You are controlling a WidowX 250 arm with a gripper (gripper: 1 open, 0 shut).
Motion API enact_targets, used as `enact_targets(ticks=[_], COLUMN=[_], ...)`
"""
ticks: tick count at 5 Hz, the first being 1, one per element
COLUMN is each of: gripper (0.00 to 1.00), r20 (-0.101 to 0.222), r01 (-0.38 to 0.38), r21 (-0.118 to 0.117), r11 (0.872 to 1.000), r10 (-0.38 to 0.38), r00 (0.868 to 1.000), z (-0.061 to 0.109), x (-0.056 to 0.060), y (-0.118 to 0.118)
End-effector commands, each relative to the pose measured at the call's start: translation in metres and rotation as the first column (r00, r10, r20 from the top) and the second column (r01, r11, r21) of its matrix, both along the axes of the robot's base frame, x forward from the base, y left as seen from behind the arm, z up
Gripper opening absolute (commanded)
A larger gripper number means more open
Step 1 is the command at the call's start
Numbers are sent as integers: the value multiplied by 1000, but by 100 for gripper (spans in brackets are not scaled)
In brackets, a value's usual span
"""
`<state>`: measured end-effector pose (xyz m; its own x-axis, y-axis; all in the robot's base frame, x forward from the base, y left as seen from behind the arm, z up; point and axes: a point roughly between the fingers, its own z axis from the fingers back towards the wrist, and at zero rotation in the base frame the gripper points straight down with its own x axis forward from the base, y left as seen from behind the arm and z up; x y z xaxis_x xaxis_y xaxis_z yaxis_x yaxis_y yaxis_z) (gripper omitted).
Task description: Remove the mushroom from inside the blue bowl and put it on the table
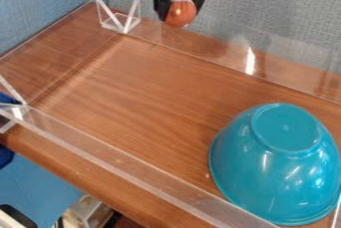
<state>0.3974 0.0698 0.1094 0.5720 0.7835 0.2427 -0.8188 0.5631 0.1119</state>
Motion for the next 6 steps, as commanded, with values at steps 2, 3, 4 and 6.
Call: enact_targets(ticks=[2, 3, 4, 6], gripper=[0, 0, 0, 0], r20=[65, 63, 59, 46], r01=[-70, -44, -18, -23], r21=[77, 92, 102, 116], r11=[995, 995, 995, 993], r10=[65, 38, 12, 18], r00=[996, 997, 998, 999], z=[-6, -9, -11, -13], x=[9, 13, 16, 13], y=[5, 6, 8, 9])
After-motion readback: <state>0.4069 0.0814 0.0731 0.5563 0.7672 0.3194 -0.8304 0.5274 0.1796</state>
